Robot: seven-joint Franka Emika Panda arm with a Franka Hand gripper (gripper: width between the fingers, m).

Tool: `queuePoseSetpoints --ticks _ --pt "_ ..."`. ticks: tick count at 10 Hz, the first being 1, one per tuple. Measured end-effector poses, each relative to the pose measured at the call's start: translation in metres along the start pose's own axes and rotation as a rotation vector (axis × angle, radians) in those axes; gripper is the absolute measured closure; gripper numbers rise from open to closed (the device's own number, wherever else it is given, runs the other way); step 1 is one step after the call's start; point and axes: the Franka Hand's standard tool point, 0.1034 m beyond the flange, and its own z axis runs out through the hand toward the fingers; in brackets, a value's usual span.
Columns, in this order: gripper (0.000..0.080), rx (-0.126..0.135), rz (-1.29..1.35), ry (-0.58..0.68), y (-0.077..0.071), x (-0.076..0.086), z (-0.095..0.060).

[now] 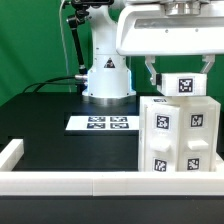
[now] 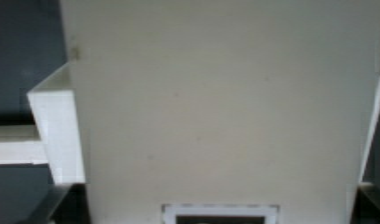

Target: Assemble cabinet

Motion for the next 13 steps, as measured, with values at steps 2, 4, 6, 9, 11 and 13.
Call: queuePoseSetpoints --ticks 2,4,6,9,11,13 --pt "0.024 0.0 0.006 0.0 -0.0001 0.0 0.0" --pt "0.024 0.0 0.01 0.0 -0.0001 0.0 0.0" --pt "0.024 0.003 0.146 -0.001 -0.0007 -0.0002 0.0001" --pt "0.024 0.011 0.343 -0.004 -0.0023 -0.0005 0.0001" --pt "0.024 0.021 0.491 -0.005 -0.0031 -0.0007 0.0003" --pt "0.024 0.031 0.712 0.001 -0.0055 -0.0016 -0.0007"
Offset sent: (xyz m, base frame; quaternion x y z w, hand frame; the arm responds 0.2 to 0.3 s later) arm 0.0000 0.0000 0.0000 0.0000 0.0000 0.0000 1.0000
